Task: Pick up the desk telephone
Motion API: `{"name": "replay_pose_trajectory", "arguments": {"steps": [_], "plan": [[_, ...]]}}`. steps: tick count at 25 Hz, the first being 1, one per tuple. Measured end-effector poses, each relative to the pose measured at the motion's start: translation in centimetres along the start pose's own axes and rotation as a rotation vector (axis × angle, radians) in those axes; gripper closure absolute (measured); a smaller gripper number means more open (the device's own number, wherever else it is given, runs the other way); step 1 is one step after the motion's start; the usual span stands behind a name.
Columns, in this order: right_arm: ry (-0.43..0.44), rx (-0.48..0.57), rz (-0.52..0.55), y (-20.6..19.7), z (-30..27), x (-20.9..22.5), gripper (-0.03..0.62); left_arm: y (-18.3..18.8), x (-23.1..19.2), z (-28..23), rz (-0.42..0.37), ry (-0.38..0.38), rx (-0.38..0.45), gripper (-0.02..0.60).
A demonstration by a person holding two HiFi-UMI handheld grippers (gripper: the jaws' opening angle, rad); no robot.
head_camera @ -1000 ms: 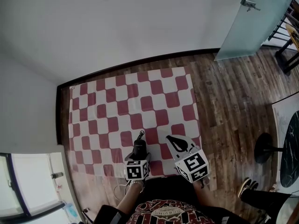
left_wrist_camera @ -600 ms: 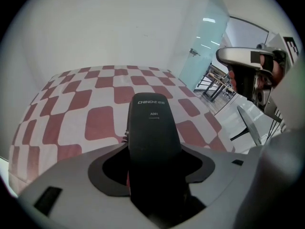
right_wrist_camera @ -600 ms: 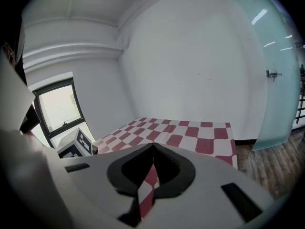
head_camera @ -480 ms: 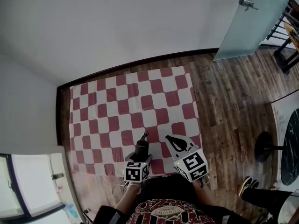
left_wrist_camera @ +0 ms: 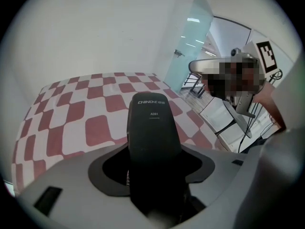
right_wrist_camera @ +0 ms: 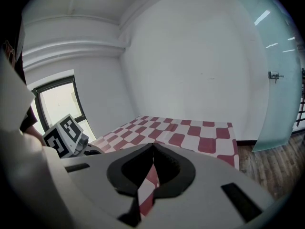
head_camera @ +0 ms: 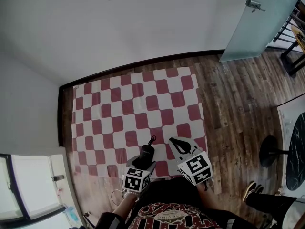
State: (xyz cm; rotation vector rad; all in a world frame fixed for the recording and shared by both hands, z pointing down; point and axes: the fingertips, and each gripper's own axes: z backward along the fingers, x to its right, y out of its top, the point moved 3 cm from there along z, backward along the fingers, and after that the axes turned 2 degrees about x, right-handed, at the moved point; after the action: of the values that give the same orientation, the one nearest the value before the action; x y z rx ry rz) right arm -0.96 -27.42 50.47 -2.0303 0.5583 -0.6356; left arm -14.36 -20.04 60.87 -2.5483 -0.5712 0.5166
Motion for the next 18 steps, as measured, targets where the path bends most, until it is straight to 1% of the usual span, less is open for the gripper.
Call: {"name": "replay_pose_trajectory", "arguments": {"steps": [6, 10, 13, 18], "plan": [[0.013, -0.014, 0.015, -0.2, -0.4, -0.6, 0.576, 0.0, 0.6, 2.4, -0.129, -0.012, -0.018, 0.293], [0.026, -0.032, 0.025, -0.2, -0.7, -1.0, 0.576, 0.5, 1.0, 4.1, -0.163, -0.029, -0.015, 0.293], [0.031, -0.046, 0.032, -0.4, -0.8, -1.2, 0.576, 1.0, 1.5, 5.2, -0.214, -0.036, -0.019, 0.293], [0.027, -0.06, 0.059, -0.2, -0.8, -1.4, 0.576, 2.3, 2.6, 6.9, -0.269, -0.079, -0.018, 0.293]]}}
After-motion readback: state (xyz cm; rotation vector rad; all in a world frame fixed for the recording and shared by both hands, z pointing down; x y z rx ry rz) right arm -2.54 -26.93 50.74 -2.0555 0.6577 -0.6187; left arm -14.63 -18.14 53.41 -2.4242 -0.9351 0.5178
